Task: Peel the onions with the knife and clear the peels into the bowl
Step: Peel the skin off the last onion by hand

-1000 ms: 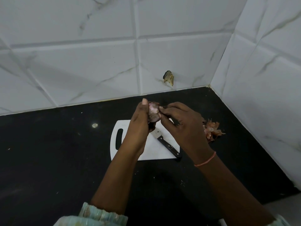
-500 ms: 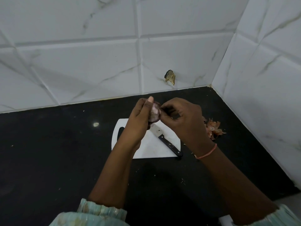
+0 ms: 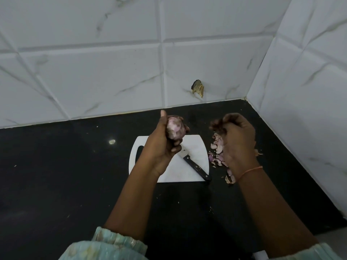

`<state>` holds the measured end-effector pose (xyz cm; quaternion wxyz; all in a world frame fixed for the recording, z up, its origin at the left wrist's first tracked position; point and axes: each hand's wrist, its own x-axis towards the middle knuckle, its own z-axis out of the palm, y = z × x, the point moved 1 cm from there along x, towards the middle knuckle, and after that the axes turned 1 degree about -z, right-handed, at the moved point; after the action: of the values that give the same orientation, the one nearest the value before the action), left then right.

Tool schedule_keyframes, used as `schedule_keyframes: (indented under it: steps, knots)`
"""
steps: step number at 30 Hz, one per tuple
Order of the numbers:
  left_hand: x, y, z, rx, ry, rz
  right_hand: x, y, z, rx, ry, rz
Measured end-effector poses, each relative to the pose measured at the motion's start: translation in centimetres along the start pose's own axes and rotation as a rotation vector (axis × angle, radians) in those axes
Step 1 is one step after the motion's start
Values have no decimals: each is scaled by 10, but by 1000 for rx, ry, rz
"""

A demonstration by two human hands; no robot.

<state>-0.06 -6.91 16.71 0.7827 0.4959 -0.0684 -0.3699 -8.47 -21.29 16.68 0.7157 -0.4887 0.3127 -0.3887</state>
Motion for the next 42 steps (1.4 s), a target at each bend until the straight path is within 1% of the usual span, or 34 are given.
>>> schedule_keyframes:
  steps: [2,4,5,7,10,11,12,14,16,17,19,23,27,33,36,40,42]
  knots:
    - [2,-2,-1,0,-24,-4,16,7,-16,-214,97,-48]
    - [3,-3,-2,-5,-53,-8,27,13,-25,-418,97,-60]
    - [5,-5,-2,-15,-68,-20,32,18,-29,-511,67,-42]
    - [8,-6,-3,-44,-100,-49,37,26,-34,-714,-51,-28]
    - [11,-6,-6,-59,-142,-76,42,39,-38,-1102,-217,-125]
    - [11,-6,-6,-48,-155,-77,38,37,-35,-1146,-244,-187]
    - [12,-7,-6,-34,-164,-75,35,35,-32,-1113,-247,-286]
    - [13,-8,-3,-9,-175,-60,21,25,-20,-883,-263,-507]
    - [14,-9,-2,1,-164,-25,2,12,-4,-637,-383,-570]
    - [15,-9,-1,-1,-152,1,-4,7,3,-585,-448,-579]
    - [14,-8,-1,-1,-131,56,-12,2,14,-593,-499,-622]
    - [11,-9,4,64,-90,95,-11,6,18,-554,-457,-644]
    - [11,-9,5,37,-58,120,-11,8,18,-604,-453,-764]
    - [9,-8,5,103,-20,113,-15,8,19,-636,-405,-835]
    - [9,-8,3,103,-12,105,-18,11,21,-626,-367,-834]
    - [7,-10,3,30,-59,61,-18,8,23,-565,-300,-714]
    - [8,-9,3,-56,-108,20,-17,5,24,-454,-297,-594]
